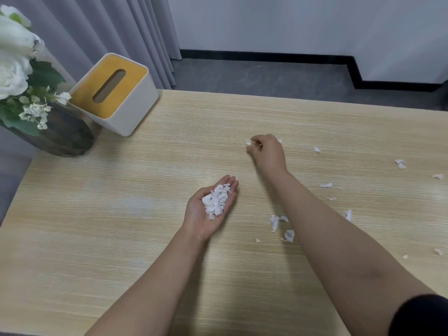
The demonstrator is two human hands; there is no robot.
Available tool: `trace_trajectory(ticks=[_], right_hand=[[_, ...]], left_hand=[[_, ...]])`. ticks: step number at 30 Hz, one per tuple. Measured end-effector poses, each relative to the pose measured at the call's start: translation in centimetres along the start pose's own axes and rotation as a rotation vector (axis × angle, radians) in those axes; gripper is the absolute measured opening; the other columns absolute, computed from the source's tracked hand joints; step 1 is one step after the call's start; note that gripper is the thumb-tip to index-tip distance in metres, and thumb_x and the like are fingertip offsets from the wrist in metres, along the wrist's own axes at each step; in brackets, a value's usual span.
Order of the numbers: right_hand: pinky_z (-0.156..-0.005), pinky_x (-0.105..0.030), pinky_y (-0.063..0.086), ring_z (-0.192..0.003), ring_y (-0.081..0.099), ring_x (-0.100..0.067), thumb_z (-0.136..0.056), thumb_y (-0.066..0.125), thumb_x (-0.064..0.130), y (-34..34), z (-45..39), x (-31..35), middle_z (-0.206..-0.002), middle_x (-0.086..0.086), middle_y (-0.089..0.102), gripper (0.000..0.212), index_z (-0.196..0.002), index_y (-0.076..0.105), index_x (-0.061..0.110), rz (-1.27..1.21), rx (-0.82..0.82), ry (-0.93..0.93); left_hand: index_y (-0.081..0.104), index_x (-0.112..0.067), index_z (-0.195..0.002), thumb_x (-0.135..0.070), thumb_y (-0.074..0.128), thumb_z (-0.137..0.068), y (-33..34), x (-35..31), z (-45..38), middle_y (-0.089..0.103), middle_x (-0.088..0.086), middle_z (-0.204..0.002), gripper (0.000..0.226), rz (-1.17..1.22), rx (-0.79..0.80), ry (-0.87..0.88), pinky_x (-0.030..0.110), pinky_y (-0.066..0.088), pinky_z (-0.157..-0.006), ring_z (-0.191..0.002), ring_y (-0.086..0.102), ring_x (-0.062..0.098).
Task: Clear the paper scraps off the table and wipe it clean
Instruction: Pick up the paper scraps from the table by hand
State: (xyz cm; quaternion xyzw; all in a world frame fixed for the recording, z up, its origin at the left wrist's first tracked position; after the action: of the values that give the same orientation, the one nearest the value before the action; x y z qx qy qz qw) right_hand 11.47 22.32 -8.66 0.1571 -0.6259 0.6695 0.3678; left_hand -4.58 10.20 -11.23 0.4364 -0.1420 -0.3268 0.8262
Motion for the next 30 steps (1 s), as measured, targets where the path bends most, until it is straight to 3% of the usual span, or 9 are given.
trace_trajectory(ticks=[6,10,13,17,19,24,28,30], right_hand=[[-0.073,-0.028,0.042,-0.095,0.059,-0.025,-0.089,0.059,0.015,1.2,-1.1,-0.2,-0.108,-0.01,0.061,0.02,-0.106,0.066,0.009,0.104,-0.008,0.017],[-0.069,-0.029,0.043,-0.089,0.06,-0.026,-0.091,0.058,0.015,1.3,-1.3,-0.1,-0.103,-0.011,0.061,0.012,-0.096,0.067,0.008,0.146,-0.004,0.03],[-0.066,-0.027,0.042,-0.085,0.061,-0.025,-0.091,0.057,0.015,1.2,-0.8,-0.2,-0.098,-0.011,0.064,0.012,-0.093,0.067,0.008,0.12,-0.009,0.029],[-0.065,-0.021,0.035,-0.077,0.055,-0.014,-0.089,0.057,0.013,-0.2,1.2,1.2,-0.095,-0.007,0.064,0.011,-0.093,0.067,0.009,0.014,-0.042,-0.009],[-0.066,-0.022,0.038,-0.076,0.054,-0.011,-0.088,0.058,0.013,-1.1,2.8,2.7,-0.094,-0.005,0.065,0.01,-0.093,0.067,0.01,-0.034,-0.042,-0.055],[-0.075,-0.021,0.044,-0.078,0.056,-0.01,-0.088,0.062,0.016,-3.0,8.2,6.4,-0.09,0.002,0.062,0.005,-0.091,0.066,0.016,-0.144,0.009,-0.175],[-0.076,-0.021,0.045,-0.079,0.057,-0.009,-0.085,0.064,0.015,-3.3,12.2,8.0,-0.089,0.004,0.063,0.005,-0.089,0.066,0.018,-0.147,0.066,-0.22],[-0.077,-0.024,0.046,-0.079,0.057,-0.011,-0.085,0.065,0.016,-3.2,13.6,8.3,-0.088,0.005,0.063,0.004,-0.088,0.066,0.019,-0.139,0.076,-0.219]], left_hand=[[0.061,0.011,-0.115,0.011,0.073,-0.053,-0.5,-0.5,0.4,0.057,0.021,-0.127,0.063,-0.002,-0.016,0.006,0.042,0.043,-0.1,-0.115,0.058,0.035],[0.063,0.01,-0.112,-0.002,0.047,-0.079,-1.3,-0.4,0.8,0.059,0.021,-0.125,0.038,-0.003,-0.099,0.003,0.042,0.045,-0.097,-0.112,0.06,0.034],[0.065,0.01,-0.11,-0.007,0.036,-0.084,-1.8,-0.6,1.1,0.06,0.02,-0.124,0.042,-0.005,-0.144,0.022,0.042,0.045,-0.096,-0.109,0.062,0.034],[0.062,0.009,-0.113,-0.006,0.039,-0.08,-1.5,-0.8,1.7,0.061,0.021,-0.123,0.042,-0.004,-0.156,0.059,0.044,0.046,-0.095,-0.109,0.061,0.034],[0.06,0.009,-0.115,0.0,0.052,-0.074,-0.9,-0.6,2.1,0.06,0.021,-0.124,0.043,-0.006,-0.127,0.064,0.044,0.043,-0.097,-0.113,0.059,0.035],[0.062,0.011,-0.114,0.012,0.075,-0.05,0.6,-0.4,2.9,0.057,0.022,-0.126,0.066,0.003,-0.04,0.072,0.042,0.041,-0.105,-0.12,0.053,0.034],[0.06,0.013,-0.114,0.014,0.07,-0.056,0.9,0.3,3.5,0.057,0.026,-0.124,0.06,0.074,-0.044,0.058,0.042,0.043,-0.102,-0.111,0.059,0.04],[0.064,0.012,-0.108,0.009,0.062,-0.067,1.3,0.9,4.0,0.061,0.028,-0.116,0.042,0.06,-0.08,0.048,0.036,0.043,-0.102,-0.101,0.065,0.038]])
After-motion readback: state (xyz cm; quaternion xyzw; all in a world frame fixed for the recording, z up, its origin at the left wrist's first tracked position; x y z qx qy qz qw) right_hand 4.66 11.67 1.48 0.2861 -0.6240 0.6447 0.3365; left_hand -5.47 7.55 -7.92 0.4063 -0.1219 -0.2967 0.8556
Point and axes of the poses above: each hand's wrist, its own z-axis away from the middle knuckle, its own y-axis out of the palm, x = y × z, the point moved 10 cm from there along -z, towards the middle knuckle
